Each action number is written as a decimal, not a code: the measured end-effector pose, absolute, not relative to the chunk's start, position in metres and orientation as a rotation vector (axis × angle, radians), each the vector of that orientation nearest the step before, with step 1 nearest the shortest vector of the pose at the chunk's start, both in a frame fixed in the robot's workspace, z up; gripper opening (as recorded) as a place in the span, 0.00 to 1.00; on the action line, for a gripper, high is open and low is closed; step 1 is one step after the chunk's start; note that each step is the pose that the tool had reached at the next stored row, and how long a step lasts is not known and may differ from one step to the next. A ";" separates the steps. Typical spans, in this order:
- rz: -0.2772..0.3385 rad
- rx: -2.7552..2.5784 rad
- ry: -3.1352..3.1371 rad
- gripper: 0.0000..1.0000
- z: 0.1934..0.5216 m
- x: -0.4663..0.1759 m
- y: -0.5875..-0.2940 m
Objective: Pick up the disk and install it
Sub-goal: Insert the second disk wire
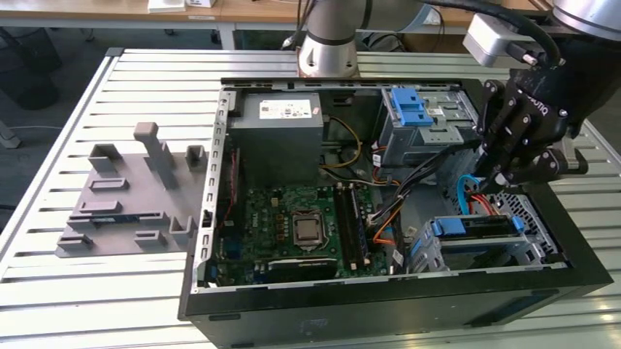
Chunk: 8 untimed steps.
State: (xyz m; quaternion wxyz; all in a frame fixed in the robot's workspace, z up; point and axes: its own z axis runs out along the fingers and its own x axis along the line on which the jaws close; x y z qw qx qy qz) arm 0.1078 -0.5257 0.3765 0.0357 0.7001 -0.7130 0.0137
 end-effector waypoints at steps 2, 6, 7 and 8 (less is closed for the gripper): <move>0.042 2.151 -2.190 0.31 0.375 0.108 -0.526; 0.042 2.152 -2.190 0.31 0.369 0.108 -0.526; 0.042 2.152 -2.189 0.31 0.368 0.108 -0.525; 0.042 2.152 -2.189 0.30 0.367 0.108 -0.525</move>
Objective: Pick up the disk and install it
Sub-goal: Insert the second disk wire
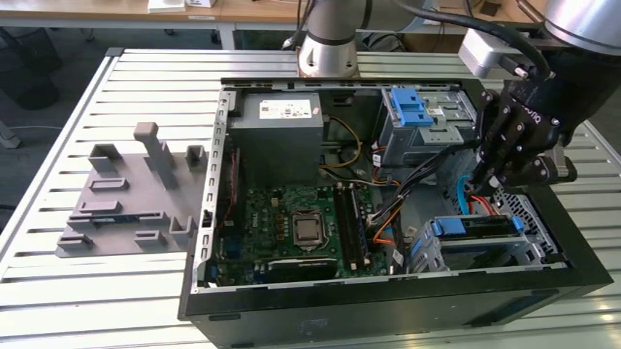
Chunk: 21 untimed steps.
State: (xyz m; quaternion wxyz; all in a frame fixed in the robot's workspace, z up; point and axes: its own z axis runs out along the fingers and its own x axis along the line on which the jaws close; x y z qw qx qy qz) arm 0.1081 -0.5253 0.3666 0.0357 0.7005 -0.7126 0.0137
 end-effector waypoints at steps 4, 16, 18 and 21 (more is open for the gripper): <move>0.040 2.153 -2.190 0.17 0.363 0.108 -0.525; 0.045 2.184 -2.215 0.17 0.356 0.104 -0.533; 0.039 2.193 -2.221 0.17 0.355 0.104 -0.535; 0.037 2.203 -2.217 0.17 0.352 0.103 -0.538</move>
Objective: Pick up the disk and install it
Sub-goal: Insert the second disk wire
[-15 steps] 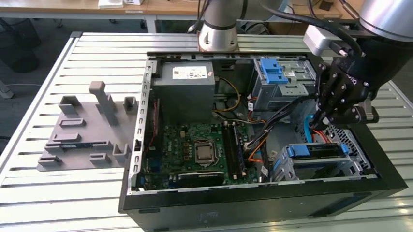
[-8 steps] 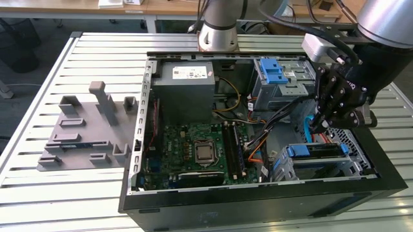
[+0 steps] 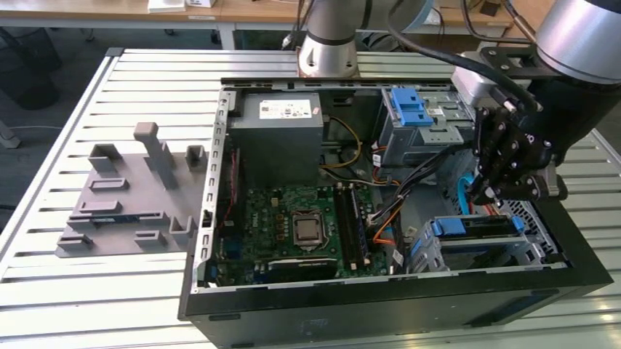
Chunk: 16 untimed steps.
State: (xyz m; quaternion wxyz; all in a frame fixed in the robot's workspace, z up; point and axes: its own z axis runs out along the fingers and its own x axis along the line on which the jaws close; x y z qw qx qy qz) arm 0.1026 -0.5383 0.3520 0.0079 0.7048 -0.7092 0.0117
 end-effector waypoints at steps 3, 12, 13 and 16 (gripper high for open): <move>0.039 2.210 -2.211 0.17 0.349 0.101 -0.541; 0.096 2.238 -2.234 0.17 0.346 0.096 -0.544; 0.096 2.238 -2.234 0.17 0.345 0.096 -0.546; 0.096 2.240 -2.235 0.17 0.341 0.096 -0.549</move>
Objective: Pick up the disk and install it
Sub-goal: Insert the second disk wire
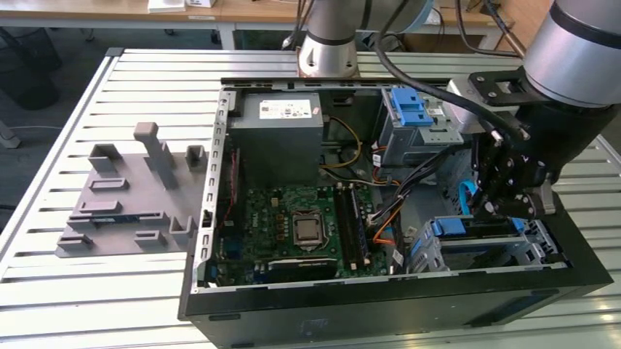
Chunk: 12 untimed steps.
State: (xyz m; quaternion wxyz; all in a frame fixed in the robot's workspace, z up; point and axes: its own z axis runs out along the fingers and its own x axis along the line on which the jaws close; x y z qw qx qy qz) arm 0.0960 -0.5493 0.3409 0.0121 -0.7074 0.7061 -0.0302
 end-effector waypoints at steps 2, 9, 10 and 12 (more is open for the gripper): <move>-0.091 -2.204 2.200 0.17 0.339 0.096 -0.550; -0.081 -2.199 2.196 0.17 0.335 0.096 -0.551; -0.080 -2.199 2.196 0.17 0.335 0.097 -0.551; -0.077 -2.197 2.194 0.17 0.334 0.097 -0.551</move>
